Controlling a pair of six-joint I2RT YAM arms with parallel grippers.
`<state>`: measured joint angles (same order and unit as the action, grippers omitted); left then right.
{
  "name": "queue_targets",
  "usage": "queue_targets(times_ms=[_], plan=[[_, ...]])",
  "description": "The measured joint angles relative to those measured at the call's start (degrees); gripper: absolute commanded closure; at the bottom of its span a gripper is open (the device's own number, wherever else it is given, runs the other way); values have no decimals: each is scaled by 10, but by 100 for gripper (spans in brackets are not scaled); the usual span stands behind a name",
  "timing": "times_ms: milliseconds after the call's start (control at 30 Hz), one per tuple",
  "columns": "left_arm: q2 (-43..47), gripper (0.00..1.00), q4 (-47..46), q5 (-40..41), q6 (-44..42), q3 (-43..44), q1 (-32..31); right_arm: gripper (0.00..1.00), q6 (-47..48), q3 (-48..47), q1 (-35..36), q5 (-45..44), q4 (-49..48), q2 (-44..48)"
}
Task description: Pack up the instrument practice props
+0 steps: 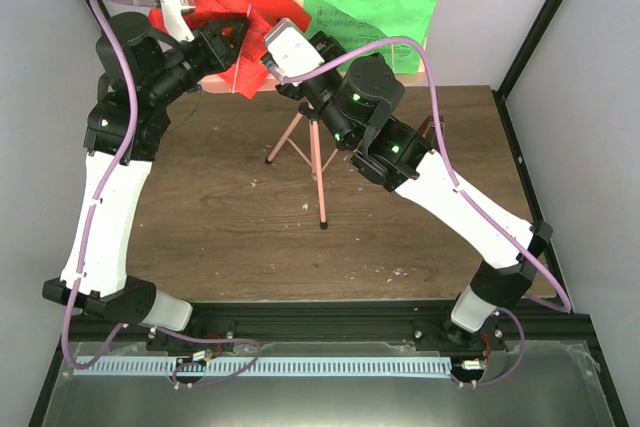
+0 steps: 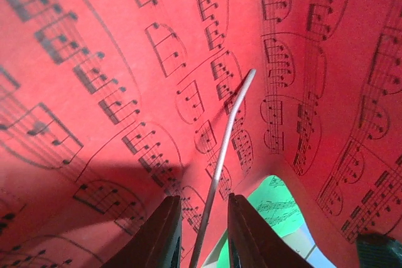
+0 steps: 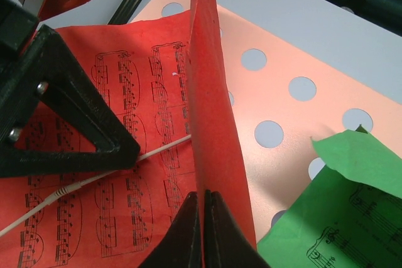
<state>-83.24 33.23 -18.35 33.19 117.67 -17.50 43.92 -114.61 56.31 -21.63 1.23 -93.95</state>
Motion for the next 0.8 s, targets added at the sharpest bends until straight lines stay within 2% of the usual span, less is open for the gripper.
queue_targets(times_ms=[233, 667, 800], plan=[[4, 72, 25, -3, -5, -9, 0, 99, 0, 0, 0, 0, 0, 0], [6, 99, 8, -51, -1, -23, 2, 99, 0, 0, 0, 0, 0, -2], [6, 100, 0, -61, -11, -26, 2, 99, 0, 0, 0, 0, 0, -2]])
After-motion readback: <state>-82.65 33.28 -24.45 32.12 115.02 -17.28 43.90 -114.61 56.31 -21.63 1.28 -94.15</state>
